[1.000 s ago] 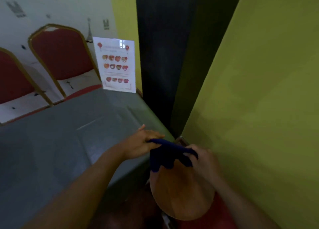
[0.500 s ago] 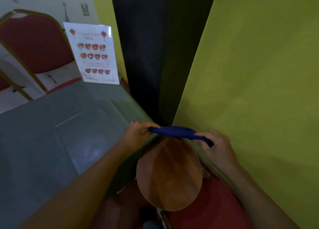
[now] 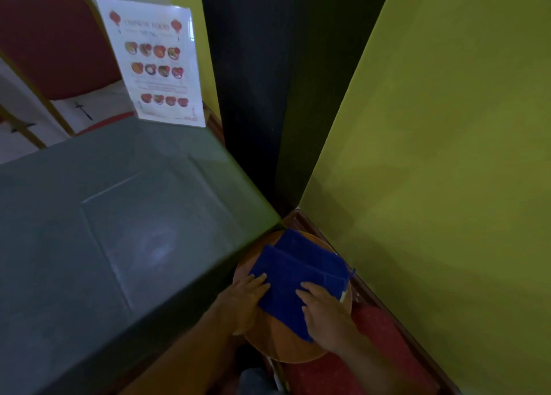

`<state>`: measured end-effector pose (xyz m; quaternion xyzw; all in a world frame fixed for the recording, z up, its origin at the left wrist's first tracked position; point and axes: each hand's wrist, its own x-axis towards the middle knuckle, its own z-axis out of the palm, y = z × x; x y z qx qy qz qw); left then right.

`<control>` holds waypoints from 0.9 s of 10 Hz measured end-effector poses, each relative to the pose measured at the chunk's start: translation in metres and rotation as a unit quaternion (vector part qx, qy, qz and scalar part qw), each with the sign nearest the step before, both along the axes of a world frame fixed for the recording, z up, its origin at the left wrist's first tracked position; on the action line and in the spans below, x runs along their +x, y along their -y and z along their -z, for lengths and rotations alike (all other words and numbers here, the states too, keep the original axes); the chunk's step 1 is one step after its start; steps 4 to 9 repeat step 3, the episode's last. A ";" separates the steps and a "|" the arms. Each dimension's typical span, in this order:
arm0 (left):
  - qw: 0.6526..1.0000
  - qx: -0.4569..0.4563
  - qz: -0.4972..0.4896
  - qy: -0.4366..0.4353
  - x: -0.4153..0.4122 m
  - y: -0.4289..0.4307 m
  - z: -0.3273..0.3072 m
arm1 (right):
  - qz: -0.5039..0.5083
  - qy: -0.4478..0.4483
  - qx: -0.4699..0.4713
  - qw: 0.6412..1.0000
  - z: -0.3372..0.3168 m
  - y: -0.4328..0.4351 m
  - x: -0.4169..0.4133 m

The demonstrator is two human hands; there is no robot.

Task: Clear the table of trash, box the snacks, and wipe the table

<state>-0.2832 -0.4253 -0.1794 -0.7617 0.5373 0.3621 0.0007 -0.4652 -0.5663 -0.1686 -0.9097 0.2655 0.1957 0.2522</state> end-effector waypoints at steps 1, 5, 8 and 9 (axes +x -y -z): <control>1.000 0.000 -0.020 -0.020 0.006 0.000 -0.009 | 0.005 0.002 -0.007 1.000 -0.002 0.005 0.011; 0.984 -0.136 -0.116 0.010 0.041 -0.011 -0.061 | 0.008 0.079 0.005 0.997 -0.043 0.001 0.063; 0.984 -0.136 -0.116 0.010 0.041 -0.011 -0.061 | 0.008 0.079 0.005 0.997 -0.043 0.001 0.063; 0.984 -0.136 -0.116 0.010 0.041 -0.011 -0.061 | 0.008 0.079 0.005 0.997 -0.043 0.001 0.063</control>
